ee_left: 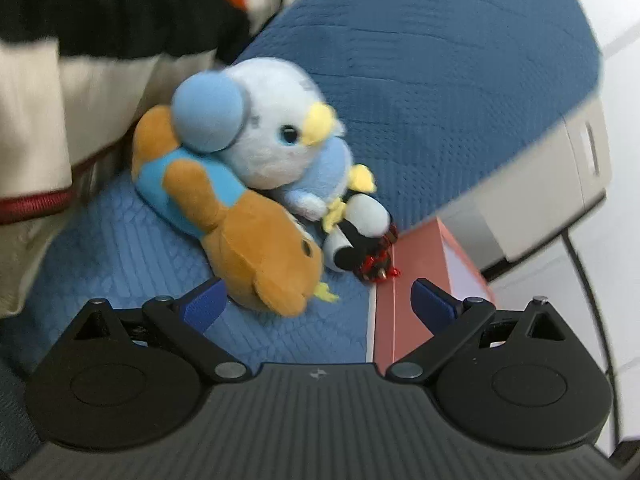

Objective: Organize objects
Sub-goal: 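Withdraw both open tools from the pink box, then grasp orange-and-blue plush with left tool while right tool grasps panda plush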

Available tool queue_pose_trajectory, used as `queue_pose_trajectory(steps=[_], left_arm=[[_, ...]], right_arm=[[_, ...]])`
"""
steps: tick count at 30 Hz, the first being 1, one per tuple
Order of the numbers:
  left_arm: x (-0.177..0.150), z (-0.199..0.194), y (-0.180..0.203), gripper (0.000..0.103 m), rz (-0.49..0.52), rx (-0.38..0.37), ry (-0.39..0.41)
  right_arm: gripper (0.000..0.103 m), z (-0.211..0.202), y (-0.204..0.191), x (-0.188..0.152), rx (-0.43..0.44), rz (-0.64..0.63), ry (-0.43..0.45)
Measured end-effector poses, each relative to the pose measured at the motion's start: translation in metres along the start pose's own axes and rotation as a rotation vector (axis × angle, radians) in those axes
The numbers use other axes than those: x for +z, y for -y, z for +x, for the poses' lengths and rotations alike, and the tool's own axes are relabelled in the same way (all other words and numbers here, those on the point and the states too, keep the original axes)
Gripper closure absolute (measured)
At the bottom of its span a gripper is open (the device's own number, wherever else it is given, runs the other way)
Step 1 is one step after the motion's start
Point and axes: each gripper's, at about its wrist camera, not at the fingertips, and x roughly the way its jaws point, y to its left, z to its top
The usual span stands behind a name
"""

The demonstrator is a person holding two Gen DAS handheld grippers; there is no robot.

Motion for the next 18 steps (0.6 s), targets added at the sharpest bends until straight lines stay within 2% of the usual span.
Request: queue_pose_trajectory(steps=[3,9,11,13,18], left_arm=[[0.012,0.016,-0.021,0.003,-0.075,0.032,0.023],[0.021,0.051,-0.046,0.003,-0.201,0.01,-0.044],[0.021,0.062,-0.049,0.003,-0.222,0.014,-0.06],[0.021,0.068,-0.05,0.003,-0.235,0.025,-0.053],[0.023,0.078,-0.054,0.003,-0.235,0.042,-0.045]], right_arm=[[0.014,0.014,-0.006,0.004,0.032,-0.027,0.015],[0.016,0.058,-0.022,0.019,0.027,-0.08,0.033],[0.024,0.075,-0.028,0.026,0.037,-0.102,0.025],[0.029,0.097,-0.033,0.033,0.054,-0.117,-0.029],[0.032,0.14,-0.039,0.048,0.04,-0.135,-0.068]])
